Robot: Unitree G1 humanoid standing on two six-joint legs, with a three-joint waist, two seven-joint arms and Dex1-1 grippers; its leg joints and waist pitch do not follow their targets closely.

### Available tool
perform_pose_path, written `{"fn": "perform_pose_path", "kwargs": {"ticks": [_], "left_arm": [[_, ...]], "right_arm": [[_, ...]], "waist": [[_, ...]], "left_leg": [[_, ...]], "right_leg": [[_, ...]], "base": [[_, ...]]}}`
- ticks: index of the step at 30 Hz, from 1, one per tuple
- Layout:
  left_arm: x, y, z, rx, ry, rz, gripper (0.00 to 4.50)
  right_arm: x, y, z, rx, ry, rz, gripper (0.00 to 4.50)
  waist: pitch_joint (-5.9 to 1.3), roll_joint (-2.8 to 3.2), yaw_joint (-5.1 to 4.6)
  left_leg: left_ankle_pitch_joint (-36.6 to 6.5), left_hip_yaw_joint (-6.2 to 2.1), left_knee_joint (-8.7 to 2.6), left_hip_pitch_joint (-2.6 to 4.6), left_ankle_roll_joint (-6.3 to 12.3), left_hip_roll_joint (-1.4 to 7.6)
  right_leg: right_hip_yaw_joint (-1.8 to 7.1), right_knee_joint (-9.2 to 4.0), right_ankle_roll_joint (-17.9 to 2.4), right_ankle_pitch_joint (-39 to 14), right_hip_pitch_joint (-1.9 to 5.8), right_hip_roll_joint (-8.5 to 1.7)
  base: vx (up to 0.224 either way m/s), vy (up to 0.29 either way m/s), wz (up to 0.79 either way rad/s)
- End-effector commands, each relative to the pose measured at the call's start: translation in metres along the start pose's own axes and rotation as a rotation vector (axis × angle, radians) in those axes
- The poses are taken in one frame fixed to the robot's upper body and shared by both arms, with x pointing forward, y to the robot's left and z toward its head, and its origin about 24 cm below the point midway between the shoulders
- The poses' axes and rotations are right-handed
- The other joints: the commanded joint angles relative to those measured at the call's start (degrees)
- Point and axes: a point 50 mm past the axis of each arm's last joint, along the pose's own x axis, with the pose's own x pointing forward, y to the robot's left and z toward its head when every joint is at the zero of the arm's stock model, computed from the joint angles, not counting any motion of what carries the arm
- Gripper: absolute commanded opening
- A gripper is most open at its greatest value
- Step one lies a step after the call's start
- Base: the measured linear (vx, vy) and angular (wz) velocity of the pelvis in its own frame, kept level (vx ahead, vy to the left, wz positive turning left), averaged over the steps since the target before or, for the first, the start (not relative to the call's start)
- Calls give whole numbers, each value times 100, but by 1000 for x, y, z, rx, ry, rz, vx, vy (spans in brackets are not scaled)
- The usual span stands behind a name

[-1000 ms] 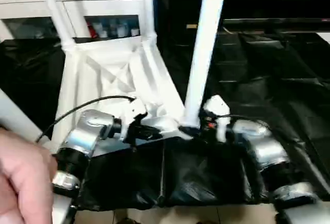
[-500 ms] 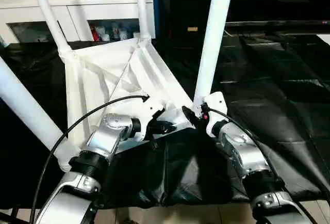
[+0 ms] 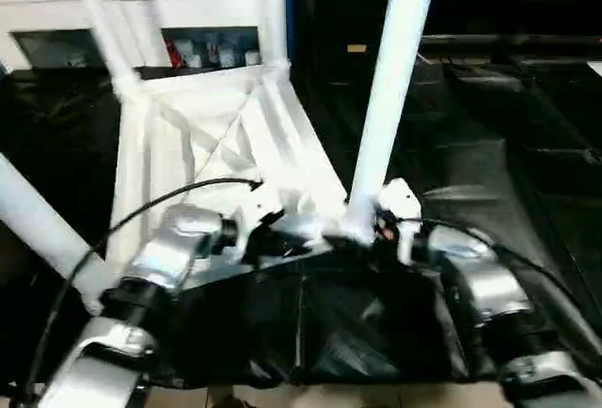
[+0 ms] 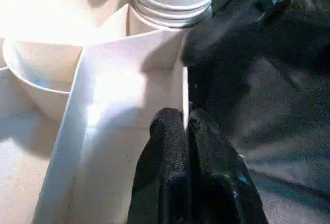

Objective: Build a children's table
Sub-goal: Rotate leg to tighten

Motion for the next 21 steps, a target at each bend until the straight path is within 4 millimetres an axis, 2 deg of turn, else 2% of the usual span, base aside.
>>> {"fn": "perform_pose_path", "kwargs": {"ticks": [1,4,6,7,9,11,13,14,15,19,20,21], "left_arm": [[4,-6,3,17,-12,-95,0],[1,-5,5,30,5,-119,0],[-1,-3,8,33,5,-136,0],[-1,-2,9,34,3,-142,0],[-2,-1,12,39,-1,-147,0],[-1,0,14,40,-4,-150,0],[1,1,13,35,-4,-148,0],[2,2,13,34,-2,-145,0],[3,1,12,29,-4,-147,0],[5,0,10,6,-12,-143,0],[6,-1,9,3,-16,-133,0],[6,-1,8,0,-19,-131,0]], "right_arm": [[5,5,1,-5,30,118,415],[3,-1,4,-15,56,166,392],[2,-6,8,-13,79,202,376],[2,-8,10,-13,86,216,369],[1,-10,13,-20,89,229,348],[1,-12,16,-11,85,242,331],[1,-13,14,0,92,257,315],[0,-13,13,4,98,266,304],[0,-12,12,9,97,269,295],[1,-10,9,30,87,282,275],[3,-7,8,34,75,284,274],[4,-6,9,37,68,285,272]], "waist": [[-346,-120,37],[-333,-126,69],[-335,-163,72],[-339,-160,77],[-340,-165,94],[-347,-158,91],[-353,-117,99],[-353,-121,99],[-353,-152,107],[-363,-156,134],[-359,-200,129],[-358,-206,150]], "left_leg": [[-1220,-32,-334,43,452,134],[-1343,-33,-345,65,344,145],[-1371,-27,-345,80,308,144],[-1356,-36,-349,72,292,146],[-1311,-28,-340,86,279,152],[-1210,-27,-330,75,290,144],[-1201,-27,-313,77,301,135],[-1205,-27,-317,76,296,141],[-1206,-29,-317,71,299,140],[-1131,-32,-312,75,327,149],[-1120,-26,-312,70,342,150],[-1101,-31,-312,72,356,151]], "right_leg": [[190,-346,-1378,-1215,256,-248],[197,-362,-1375,-1437,241,-263],[199,-362,-1381,-1430,236,-256],[196,-345,-1395,-1421,254,-262],[206,-341,-1418,-1333,243,-267],[202,-316,-1485,-1110,255,-256],[198,-305,-1552,-996,259,-258],[199,-308,-1561,-959,264,-259],[195,-301,-1579,-919,274,-255],[194,-284,-1595,-872,281,-262],[194,-285,-1594,-864,280,-257],[193,-278,-1586,-924,282,-271]], "base": [[0,0,0],[0,0,0],[0,0,0],[0,0,0],[0,0,0],[0,0,0],[0,0,0],[0,0,0],[0,0,0],[0,0,0],[0,0,0],[0,0,0]]}}
